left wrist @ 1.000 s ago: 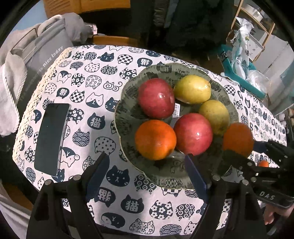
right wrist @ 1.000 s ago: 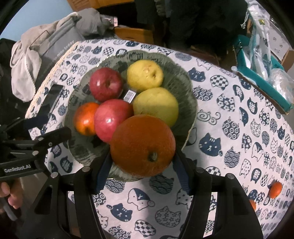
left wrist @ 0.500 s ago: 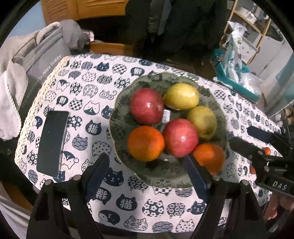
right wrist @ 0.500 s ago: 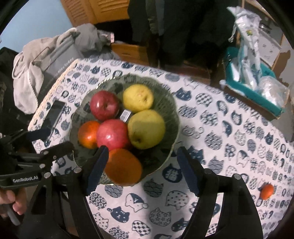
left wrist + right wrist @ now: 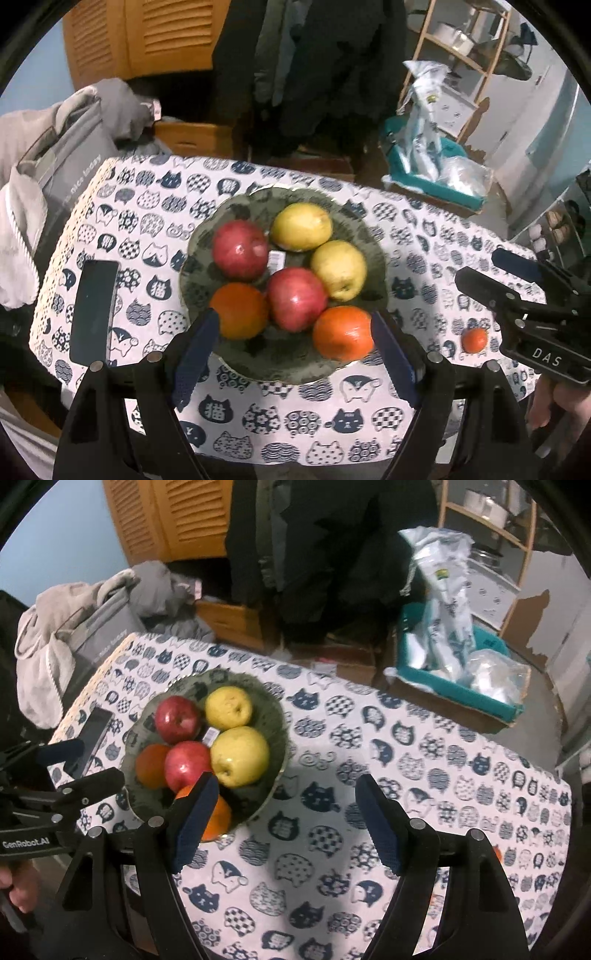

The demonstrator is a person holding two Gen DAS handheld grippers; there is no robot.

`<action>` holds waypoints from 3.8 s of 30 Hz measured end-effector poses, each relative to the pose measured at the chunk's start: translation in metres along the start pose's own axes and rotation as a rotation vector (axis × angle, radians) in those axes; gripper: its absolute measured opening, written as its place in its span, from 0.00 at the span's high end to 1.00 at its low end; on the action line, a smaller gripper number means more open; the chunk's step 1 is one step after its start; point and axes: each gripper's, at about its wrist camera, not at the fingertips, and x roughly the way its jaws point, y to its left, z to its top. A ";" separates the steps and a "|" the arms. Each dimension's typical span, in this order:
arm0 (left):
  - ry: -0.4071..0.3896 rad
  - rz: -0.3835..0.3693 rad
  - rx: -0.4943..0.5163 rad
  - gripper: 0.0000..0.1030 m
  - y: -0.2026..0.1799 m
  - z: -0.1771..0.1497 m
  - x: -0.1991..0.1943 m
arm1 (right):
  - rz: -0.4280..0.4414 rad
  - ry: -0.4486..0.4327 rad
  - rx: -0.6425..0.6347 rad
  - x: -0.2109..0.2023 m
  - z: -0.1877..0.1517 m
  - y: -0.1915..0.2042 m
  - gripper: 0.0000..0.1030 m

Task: Organize fruits
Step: 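Lower the large orange onto the plate and open the right tool while the left tool lifts away, then move both tools from the plate toward the small tangerines on the cloth, then close the right tool on a small tangerine while the left tool grasps the other tangerine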

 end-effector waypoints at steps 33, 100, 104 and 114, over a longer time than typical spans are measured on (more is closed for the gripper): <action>-0.163 -0.088 0.126 0.15 -0.114 0.013 -0.050 | -0.169 -0.207 0.119 -0.120 -0.038 -0.107 0.25; 0.230 -0.112 0.338 0.15 -0.265 -0.026 0.152 | -0.172 0.246 0.347 0.071 -0.144 -0.261 0.58; 0.240 -0.136 0.361 0.15 -0.272 -0.037 0.148 | -0.186 0.224 0.344 0.052 -0.144 -0.258 0.58; 0.291 -0.178 0.383 0.15 -0.289 -0.065 0.149 | -0.203 0.215 0.373 0.013 -0.165 -0.249 0.58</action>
